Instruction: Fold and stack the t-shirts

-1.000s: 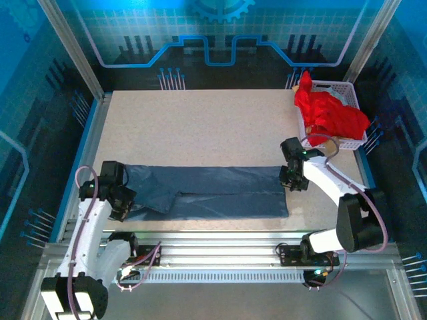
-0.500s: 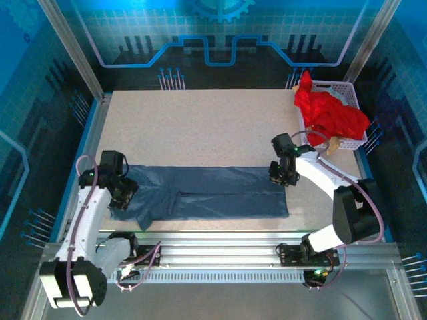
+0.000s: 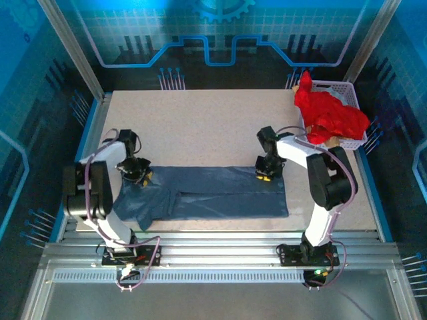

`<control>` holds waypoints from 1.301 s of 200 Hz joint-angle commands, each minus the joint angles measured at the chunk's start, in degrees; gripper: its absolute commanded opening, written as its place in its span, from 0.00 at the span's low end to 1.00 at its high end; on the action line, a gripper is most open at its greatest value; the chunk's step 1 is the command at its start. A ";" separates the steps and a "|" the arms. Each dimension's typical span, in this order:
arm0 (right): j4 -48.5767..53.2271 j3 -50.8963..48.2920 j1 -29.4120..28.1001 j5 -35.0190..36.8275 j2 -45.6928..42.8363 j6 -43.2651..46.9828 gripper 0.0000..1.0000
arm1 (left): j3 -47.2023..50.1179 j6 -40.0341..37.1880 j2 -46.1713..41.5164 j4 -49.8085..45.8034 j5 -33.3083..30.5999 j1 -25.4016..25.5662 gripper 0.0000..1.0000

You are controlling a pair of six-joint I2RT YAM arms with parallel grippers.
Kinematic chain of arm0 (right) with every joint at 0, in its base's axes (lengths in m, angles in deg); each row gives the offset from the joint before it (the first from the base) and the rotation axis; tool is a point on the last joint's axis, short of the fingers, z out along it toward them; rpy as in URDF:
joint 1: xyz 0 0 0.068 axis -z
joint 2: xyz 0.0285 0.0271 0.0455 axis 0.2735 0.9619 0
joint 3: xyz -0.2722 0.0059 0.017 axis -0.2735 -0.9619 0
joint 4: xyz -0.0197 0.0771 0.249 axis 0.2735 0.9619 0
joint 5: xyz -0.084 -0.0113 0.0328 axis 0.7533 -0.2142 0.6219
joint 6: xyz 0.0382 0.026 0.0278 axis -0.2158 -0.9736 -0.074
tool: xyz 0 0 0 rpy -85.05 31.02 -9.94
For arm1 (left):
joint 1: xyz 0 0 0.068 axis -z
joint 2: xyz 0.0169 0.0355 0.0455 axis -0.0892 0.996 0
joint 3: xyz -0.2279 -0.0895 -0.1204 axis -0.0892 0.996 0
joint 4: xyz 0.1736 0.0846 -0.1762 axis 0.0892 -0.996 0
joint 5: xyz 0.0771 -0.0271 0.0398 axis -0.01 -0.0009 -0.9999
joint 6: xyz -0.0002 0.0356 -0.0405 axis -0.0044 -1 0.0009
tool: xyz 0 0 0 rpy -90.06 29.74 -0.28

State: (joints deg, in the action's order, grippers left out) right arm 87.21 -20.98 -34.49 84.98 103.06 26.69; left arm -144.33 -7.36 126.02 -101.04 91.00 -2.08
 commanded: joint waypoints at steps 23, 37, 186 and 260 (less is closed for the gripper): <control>7.72 10.05 5.01 0.47 9.56 0.10 0.18 | -12.82 -5.01 14.08 0.76 5.06 0.56 0.27; 8.68 13.86 6.70 0.47 12.12 0.95 0.18 | -18.27 -5.86 17.69 -0.85 5.11 0.90 0.27; -13.90 11.00 -1.90 -21.34 3.63 7.84 0.41 | -5.09 -24.88 0.55 -1.56 4.48 -2.77 0.46; -14.72 12.32 -4.06 -25.85 9.65 2.46 0.45 | -4.18 -30.88 2.87 0.78 -1.89 -4.03 0.48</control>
State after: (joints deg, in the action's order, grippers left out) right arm 72.96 -8.78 -38.07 62.43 110.36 31.89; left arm -148.68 -34.77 127.64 -101.19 91.77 -5.54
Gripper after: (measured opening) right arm 0.451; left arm 0.480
